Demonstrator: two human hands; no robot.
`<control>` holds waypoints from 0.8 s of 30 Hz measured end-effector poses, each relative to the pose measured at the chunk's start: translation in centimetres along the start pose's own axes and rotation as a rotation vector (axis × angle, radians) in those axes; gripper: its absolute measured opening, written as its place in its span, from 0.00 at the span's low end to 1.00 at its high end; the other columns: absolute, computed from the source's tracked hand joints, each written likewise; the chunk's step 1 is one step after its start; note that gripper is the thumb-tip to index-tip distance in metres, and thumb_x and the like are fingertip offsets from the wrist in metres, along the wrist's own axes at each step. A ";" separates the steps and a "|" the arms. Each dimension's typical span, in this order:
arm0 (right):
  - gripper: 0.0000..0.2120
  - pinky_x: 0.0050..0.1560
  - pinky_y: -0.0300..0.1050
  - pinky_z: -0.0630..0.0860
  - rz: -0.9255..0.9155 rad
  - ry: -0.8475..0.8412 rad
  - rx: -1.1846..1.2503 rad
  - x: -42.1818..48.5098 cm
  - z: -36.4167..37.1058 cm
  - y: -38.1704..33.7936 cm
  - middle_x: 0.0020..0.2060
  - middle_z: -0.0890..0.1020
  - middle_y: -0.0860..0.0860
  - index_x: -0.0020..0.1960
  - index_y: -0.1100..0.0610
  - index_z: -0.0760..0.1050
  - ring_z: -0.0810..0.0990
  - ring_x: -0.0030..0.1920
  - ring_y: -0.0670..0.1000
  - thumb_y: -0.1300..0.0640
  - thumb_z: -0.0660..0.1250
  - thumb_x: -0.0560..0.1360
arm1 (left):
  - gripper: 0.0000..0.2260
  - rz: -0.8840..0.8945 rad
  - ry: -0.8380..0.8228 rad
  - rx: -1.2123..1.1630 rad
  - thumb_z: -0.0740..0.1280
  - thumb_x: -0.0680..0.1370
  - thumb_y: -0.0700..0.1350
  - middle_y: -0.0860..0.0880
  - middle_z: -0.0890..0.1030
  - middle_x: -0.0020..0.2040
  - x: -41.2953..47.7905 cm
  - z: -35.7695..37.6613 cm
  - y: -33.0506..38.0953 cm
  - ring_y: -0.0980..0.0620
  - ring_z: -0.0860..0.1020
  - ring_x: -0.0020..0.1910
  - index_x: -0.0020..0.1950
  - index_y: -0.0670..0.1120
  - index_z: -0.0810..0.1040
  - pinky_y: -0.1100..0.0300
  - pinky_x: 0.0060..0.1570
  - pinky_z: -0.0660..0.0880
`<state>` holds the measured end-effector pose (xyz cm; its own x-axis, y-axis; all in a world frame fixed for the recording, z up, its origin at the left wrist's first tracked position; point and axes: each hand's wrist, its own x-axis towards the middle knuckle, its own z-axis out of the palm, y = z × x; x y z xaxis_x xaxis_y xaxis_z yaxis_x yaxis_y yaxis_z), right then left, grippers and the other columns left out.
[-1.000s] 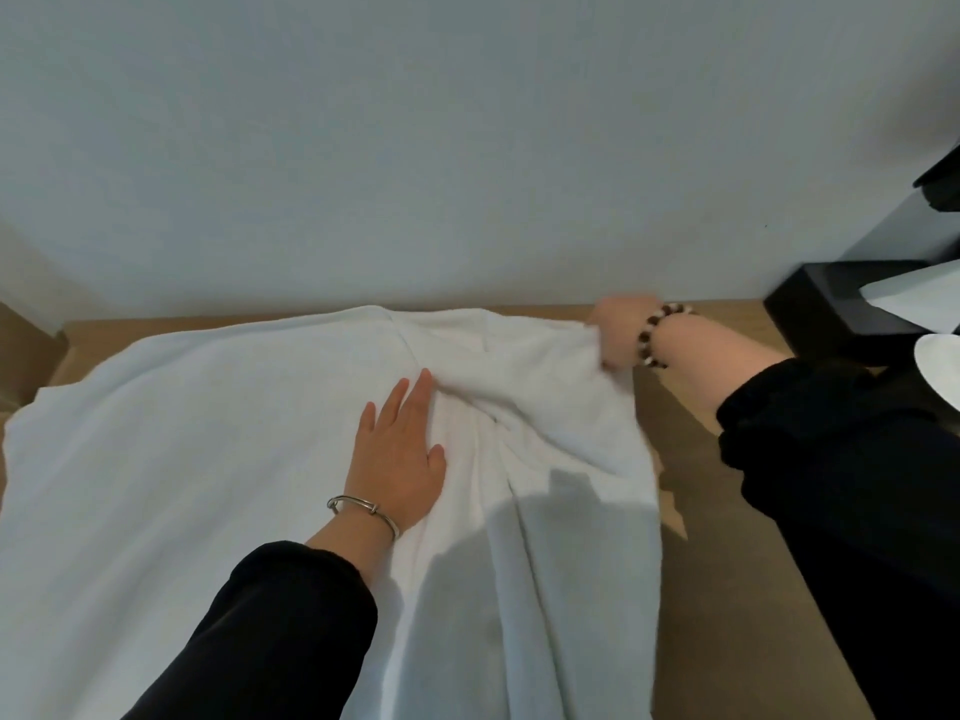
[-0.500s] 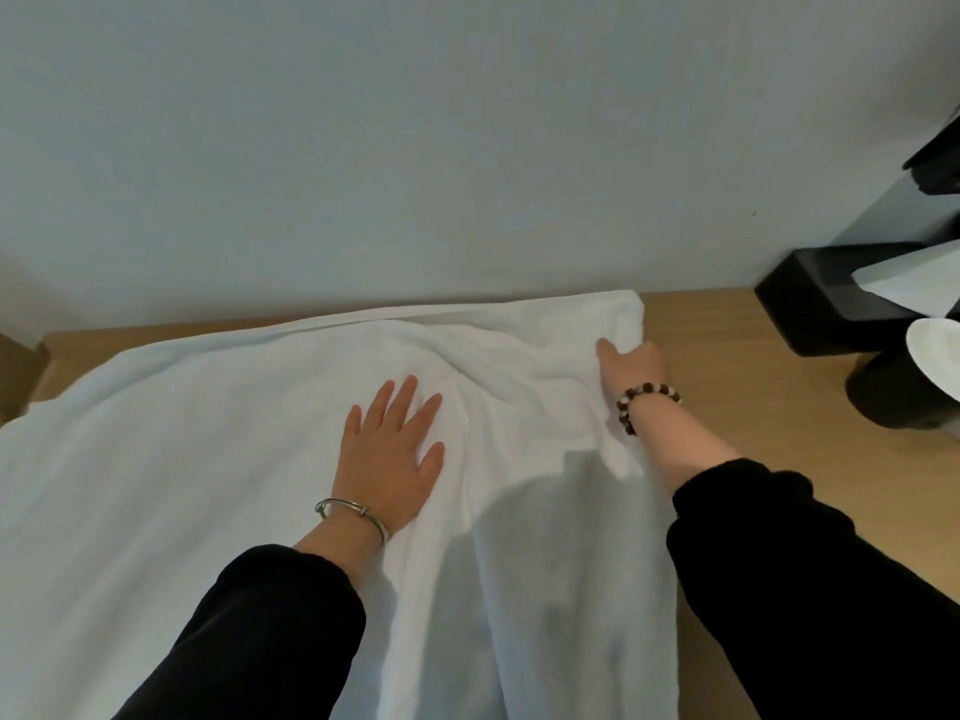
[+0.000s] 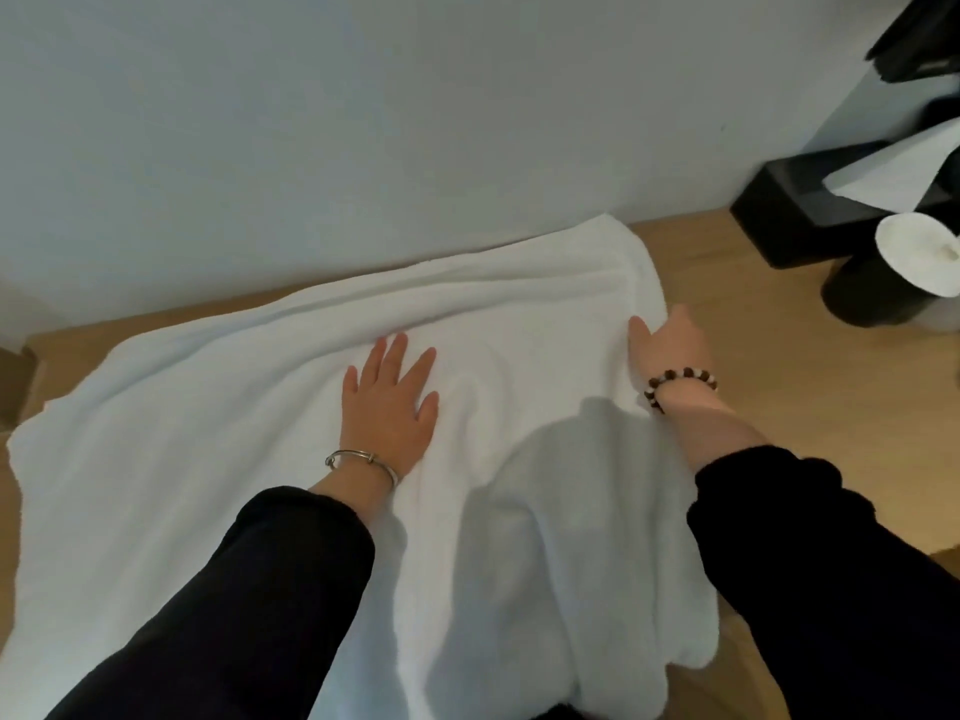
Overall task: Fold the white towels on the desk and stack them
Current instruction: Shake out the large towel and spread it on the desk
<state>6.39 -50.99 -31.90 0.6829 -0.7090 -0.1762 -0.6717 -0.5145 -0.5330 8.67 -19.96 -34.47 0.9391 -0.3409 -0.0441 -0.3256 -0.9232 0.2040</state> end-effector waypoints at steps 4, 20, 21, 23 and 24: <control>0.22 0.45 0.48 0.70 0.177 -0.066 -0.023 -8.1 -2.5 5.2 0.51 0.77 0.59 0.57 0.62 0.69 0.76 0.49 0.60 0.43 0.61 0.76 | 0.18 -0.045 0.014 0.141 0.57 0.80 0.49 0.45 0.67 0.69 -0.3 -1.5 2.2 0.42 0.63 0.67 0.70 0.53 0.69 0.47 0.61 0.60; 0.13 0.41 0.44 0.64 0.150 0.143 -0.009 -9.0 -6.7 12.1 0.42 0.78 0.60 0.41 0.61 0.72 0.77 0.46 0.59 0.53 0.62 0.79 | 0.25 0.102 -0.155 0.153 0.44 0.81 0.58 0.50 0.47 0.79 -3.5 0.0 3.2 0.44 0.44 0.77 0.78 0.56 0.48 0.41 0.72 0.45; 0.15 0.40 0.44 0.64 0.170 0.161 0.007 -9.2 -6.7 12.4 0.37 0.76 0.58 0.37 0.59 0.69 0.75 0.43 0.58 0.52 0.61 0.79 | 0.25 0.084 -0.183 0.195 0.44 0.81 0.58 0.50 0.45 0.78 -3.4 -0.1 3.4 0.44 0.43 0.76 0.78 0.56 0.46 0.40 0.72 0.45; 0.21 0.39 0.45 0.65 0.225 0.145 -0.018 -10.2 -6.6 12.6 0.35 0.74 0.57 0.37 0.61 0.69 0.73 0.39 0.57 0.47 0.56 0.80 | 0.25 0.033 -0.213 0.304 0.43 0.81 0.55 0.49 0.42 0.78 -3.1 -0.6 4.6 0.42 0.40 0.76 0.78 0.53 0.43 0.38 0.71 0.43; 0.24 0.40 0.45 0.66 0.252 0.140 -0.051 -11.2 -6.6 12.7 0.36 0.75 0.59 0.38 0.62 0.71 0.73 0.39 0.57 0.45 0.53 0.80 | 0.25 0.032 -0.194 0.347 0.44 0.82 0.53 0.47 0.42 0.78 -3.3 -0.8 5.6 0.41 0.40 0.76 0.78 0.51 0.44 0.37 0.71 0.43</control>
<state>-11.70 -52.84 -31.23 0.4488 -0.8754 -0.1794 -0.8310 -0.3351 -0.4441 3.86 -23.88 -32.37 0.9005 -0.3668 -0.2337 -0.4033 -0.9053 -0.1330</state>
